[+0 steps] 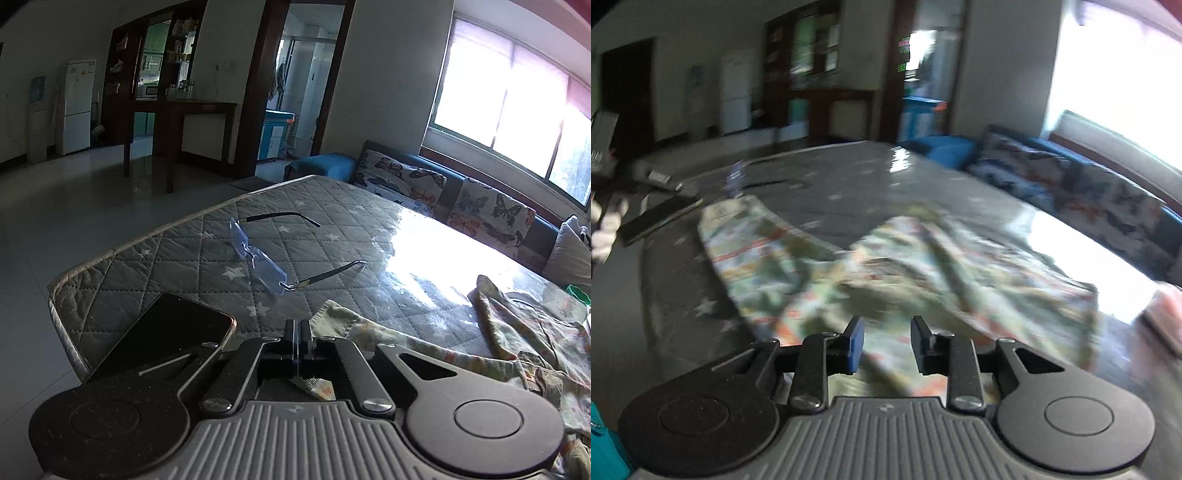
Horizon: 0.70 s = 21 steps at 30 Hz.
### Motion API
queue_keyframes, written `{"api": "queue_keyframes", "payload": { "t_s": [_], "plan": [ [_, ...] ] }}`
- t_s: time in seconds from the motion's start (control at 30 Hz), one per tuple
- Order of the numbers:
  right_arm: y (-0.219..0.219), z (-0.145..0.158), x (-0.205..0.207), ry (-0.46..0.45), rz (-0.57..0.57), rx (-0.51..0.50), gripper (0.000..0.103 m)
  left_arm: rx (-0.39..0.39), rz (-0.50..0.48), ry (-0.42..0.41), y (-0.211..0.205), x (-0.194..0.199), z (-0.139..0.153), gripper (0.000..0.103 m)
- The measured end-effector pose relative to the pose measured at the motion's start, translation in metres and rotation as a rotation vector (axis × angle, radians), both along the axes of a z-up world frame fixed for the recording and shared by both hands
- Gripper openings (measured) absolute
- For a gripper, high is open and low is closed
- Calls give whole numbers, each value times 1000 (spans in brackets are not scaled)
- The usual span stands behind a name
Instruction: Fold clothes
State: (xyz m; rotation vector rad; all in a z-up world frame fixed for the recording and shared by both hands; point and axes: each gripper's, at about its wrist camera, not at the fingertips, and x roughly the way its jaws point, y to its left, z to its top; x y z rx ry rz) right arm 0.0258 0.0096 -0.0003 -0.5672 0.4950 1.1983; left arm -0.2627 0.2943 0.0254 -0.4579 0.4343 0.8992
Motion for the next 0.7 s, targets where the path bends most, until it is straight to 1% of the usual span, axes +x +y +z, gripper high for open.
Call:
{"api": "queue_keyframes", "payload": {
  "t_s": [0.17,0.23,0.3,0.37,0.4,0.43,0.47,0.57,0.6,0.7],
  "plan": [
    [44,-24,-23,-17,103,-75,27,3,-60,-20,-9,2,4,0],
    [52,-31,-25,-14,110,-101,27,0,-97,-24,-13,8,5,1],
    [55,-35,-27,-21,106,-103,27,-16,-135,-32,-16,16,6,1],
    [57,-38,-26,-17,97,-102,23,-27,-178,-40,-22,26,5,2],
    [56,-37,-25,-10,87,-97,17,-33,-204,-42,-25,31,5,3],
    [55,-37,-24,-6,82,-92,9,-38,-234,-43,-28,38,4,3],
    [53,-37,-23,-2,78,-86,6,-42,-252,-41,-31,45,3,4],
    [42,-26,-22,-12,59,-34,4,-55,-293,-33,-36,62,-1,6],
    [35,-20,-19,-14,42,-11,4,-59,-306,-29,-37,68,-3,8],
    [13,-1,-12,-19,-12,59,3,-55,-325,5,-42,80,-10,9]
  ]
}}
